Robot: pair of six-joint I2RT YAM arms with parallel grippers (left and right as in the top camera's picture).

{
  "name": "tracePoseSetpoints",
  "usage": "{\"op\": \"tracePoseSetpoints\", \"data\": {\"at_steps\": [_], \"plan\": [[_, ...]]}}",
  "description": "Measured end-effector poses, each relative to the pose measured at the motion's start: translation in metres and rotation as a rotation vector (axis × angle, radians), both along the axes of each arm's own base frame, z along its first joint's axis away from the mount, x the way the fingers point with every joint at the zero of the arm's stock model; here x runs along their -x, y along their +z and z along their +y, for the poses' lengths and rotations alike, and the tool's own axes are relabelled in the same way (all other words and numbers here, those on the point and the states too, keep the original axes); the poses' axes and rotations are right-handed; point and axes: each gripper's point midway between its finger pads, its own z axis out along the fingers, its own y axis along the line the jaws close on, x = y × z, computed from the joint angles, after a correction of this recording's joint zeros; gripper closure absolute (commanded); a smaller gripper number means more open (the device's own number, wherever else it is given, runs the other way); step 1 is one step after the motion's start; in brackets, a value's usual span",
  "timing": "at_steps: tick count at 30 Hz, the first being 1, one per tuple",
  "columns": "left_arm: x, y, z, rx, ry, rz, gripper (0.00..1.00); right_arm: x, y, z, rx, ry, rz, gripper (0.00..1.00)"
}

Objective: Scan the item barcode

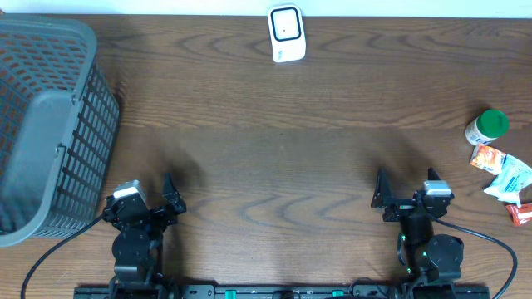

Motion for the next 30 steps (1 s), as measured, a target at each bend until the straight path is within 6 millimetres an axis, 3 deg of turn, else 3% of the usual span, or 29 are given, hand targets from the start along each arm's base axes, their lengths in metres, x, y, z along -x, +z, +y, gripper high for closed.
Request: {"op": "tracePoseSetpoints", "data": {"at_steps": [8,30], "plan": [[-0.01,0.016,-0.002,0.009,-0.009,-0.128,0.02,0.0,0.0,0.0,0.0,0.0,0.0,0.01],[-0.012,0.018,-0.005,0.007,-0.028,-0.153,0.02,0.0,0.0,0.0,0.0,0.0,0.0,0.01]]}}
